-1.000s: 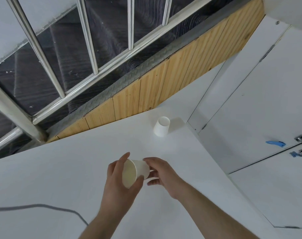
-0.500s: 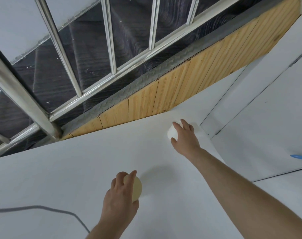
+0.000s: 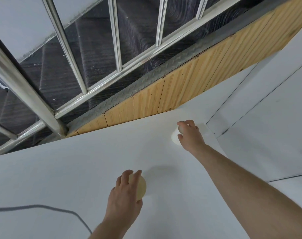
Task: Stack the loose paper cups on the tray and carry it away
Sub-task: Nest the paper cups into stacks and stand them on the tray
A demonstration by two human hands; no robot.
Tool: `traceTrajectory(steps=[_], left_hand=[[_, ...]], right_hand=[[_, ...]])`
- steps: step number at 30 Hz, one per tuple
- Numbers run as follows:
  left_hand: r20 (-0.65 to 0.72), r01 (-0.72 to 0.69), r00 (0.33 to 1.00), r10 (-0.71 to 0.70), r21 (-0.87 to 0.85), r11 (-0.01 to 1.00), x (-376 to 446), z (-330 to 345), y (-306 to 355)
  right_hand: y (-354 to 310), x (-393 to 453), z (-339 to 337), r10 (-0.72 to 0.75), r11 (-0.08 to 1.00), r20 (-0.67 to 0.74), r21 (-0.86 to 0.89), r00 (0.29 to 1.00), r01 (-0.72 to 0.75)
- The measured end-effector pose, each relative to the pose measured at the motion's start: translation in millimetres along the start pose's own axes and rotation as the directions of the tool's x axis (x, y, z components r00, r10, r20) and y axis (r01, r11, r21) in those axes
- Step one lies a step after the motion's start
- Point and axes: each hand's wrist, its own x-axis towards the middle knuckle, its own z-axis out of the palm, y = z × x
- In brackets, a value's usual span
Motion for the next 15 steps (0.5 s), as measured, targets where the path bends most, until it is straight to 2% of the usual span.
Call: traceTrajectory(steps=[4,6,8,9,11,13,15], left_hand=[[-0.054,-0.032,0.998,0.032,0.005,0.999,-1.0,-1.5,3.2],[-0.064,-0.032,0.997,0.031,-0.012,0.999,-3.3,-4.6,5.0],[-0.112,-0.043,0.993,0.038,-0.040,0.998,-4.0,-10.0,7.8],[-0.129,-0.045,0.991,0.035,-0.074,0.996,-4.1,-13.2,10.4],[-0.174,-0.051,0.985,0.018,-0.186,0.981,-2.9,-19.2,16.2],[-0.252,-0.102,0.967,0.023,-0.306,0.947,-1.5,-28.5,25.8],[-0.298,-0.159,0.954,0.040,-0.388,0.908,-0.8,-35.3,33.3]], right_hand=[[-3.5,-11.0,-3.2,-0.001,0.995,-0.029,0.096,1.000,0.004],[-9.5,-23.2,-5.8,0.011,0.964,-0.091,0.264,0.996,0.013],[-19.9,-39.1,-9.0,0.096,0.869,-0.109,0.494,0.989,-0.029],[-27.2,-48.4,-10.9,0.160,0.776,-0.076,0.626,0.984,-0.078],[-42.6,-69.1,-14.6,0.275,0.454,0.136,0.854,0.952,-0.253],[-55.0,-89.0,-19.2,0.229,0.112,0.419,0.885,0.878,-0.452],[-60.9,-105.3,-18.6,0.128,-0.053,0.569,0.822,0.812,-0.568]])
